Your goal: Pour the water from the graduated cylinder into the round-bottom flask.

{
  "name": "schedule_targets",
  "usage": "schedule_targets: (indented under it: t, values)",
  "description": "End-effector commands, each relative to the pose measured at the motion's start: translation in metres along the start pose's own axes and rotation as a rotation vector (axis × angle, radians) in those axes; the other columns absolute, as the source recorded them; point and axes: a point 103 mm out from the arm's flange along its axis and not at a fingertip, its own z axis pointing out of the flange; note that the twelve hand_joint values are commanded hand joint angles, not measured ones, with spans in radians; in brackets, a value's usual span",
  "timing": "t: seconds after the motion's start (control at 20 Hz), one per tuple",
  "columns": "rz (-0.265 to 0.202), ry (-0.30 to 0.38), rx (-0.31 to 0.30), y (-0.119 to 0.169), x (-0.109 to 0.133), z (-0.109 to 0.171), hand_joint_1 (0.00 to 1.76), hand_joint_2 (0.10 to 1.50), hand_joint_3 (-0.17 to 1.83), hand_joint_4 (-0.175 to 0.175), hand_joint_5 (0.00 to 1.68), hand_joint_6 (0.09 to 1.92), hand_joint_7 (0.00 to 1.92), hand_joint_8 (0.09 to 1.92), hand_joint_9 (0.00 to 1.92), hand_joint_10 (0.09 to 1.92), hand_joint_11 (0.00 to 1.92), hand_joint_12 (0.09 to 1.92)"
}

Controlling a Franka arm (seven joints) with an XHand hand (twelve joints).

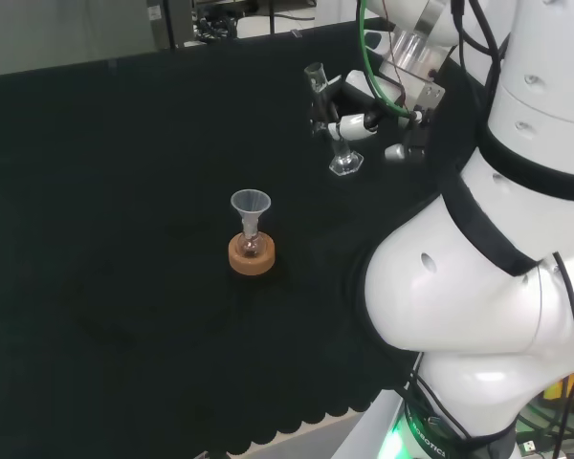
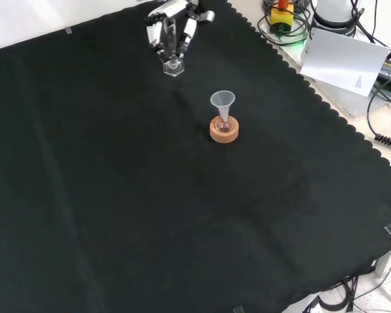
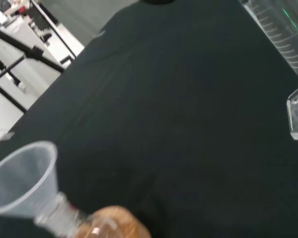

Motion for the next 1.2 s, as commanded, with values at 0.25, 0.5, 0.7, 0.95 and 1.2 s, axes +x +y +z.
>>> schedule_targets:
  t: [0.25,0.5,0.7,0.95,1.2]
  values:
    - [0.020,-0.214,0.318,-0.061,0.039,0.042,1.26,1.11,0.00,-0.175,0.99,1.00,1.01,0.98,1.41,0.09,1.21,0.76]
    - [0.034,-0.282,0.410,-0.075,0.039,0.055,1.26,1.11,0.00,-0.175,0.99,1.00,1.01,0.98,1.41,0.09,1.21,0.76]
    - [0.053,-0.329,0.482,-0.079,0.043,0.059,1.26,1.11,0.00,-0.175,0.99,1.00,1.01,0.98,1.41,0.09,1.21,0.76]
    - [0.072,-0.369,0.548,-0.075,0.047,0.060,1.26,1.11,0.00,-0.175,0.99,1.00,1.01,0.98,1.41,0.09,1.21,0.77]
    - [0.093,-0.384,0.614,-0.066,0.049,0.062,1.26,1.11,0.00,-0.175,0.99,1.00,1.01,0.98,1.41,0.09,1.21,0.77]
